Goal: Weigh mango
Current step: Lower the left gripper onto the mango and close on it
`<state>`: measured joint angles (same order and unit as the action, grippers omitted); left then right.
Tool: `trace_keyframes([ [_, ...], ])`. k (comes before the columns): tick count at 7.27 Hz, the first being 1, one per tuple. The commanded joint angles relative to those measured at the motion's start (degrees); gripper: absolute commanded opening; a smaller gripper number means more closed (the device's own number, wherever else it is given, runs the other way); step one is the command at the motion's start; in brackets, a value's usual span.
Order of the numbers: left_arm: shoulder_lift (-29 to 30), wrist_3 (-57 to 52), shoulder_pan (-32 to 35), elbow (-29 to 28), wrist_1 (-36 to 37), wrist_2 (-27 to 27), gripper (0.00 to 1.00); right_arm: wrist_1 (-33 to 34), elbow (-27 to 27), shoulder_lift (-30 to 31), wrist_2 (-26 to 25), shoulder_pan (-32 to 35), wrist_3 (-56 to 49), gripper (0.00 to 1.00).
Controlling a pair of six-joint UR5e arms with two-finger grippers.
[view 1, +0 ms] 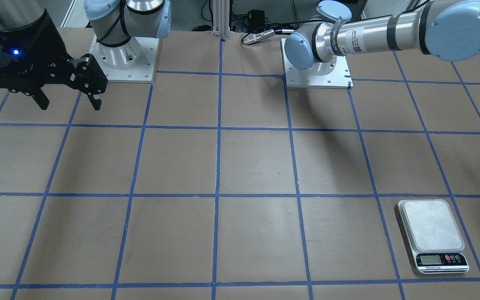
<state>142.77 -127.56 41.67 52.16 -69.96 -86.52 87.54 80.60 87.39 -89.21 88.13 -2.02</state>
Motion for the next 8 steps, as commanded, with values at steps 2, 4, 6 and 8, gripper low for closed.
trace_keyframes([
  [2, 3.1, -2.2, 0.0, -1.7, 0.3, 1.3, 1.0, 0.0, 0.0, 0.0, 0.0, 0.0, 0.0, 1.0],
  [4, 5.1, -2.5, 0.0, -1.7, 2.4, 1.4, 1.0, 0.0, 0.0, 0.0, 0.0, 0.0, 0.0, 1.0],
  [6, 5.0, -2.5, 0.0, -1.7, 2.4, 1.4, 0.55, 0.0, 0.0, 0.1, 0.1, 0.0, 0.0, 1.0],
  [8, 4.0, -3.0, 0.0, -1.2, 2.1, 1.2, 0.08, 0.0, 0.0, 0.0, 0.0, 0.0, 0.0, 1.0],
])
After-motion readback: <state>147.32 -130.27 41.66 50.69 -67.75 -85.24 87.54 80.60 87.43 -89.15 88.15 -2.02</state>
